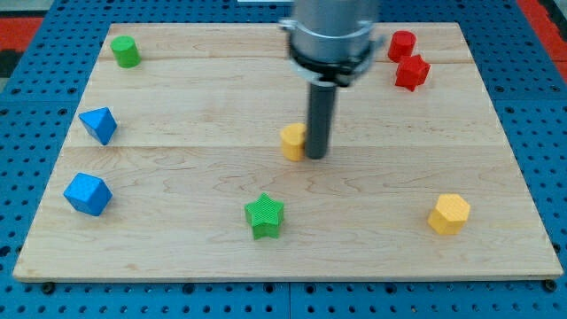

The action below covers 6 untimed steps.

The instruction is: Move your arm towards the blue cube

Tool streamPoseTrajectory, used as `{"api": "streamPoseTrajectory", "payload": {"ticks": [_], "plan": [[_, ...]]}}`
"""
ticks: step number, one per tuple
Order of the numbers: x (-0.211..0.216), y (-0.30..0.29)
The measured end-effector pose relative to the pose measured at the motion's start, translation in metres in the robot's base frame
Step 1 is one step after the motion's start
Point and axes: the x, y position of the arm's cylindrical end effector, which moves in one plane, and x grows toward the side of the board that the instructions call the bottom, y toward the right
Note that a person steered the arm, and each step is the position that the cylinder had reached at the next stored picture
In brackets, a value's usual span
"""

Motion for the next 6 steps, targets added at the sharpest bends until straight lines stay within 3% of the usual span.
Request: {"api": "streamPoseTrajectory", "payload": {"ticks": [1, 2, 4, 6], "plan": [[0.001, -0.004], [0.066, -0.031], [0.003, -0.17], [0.021, -0.274]]}}
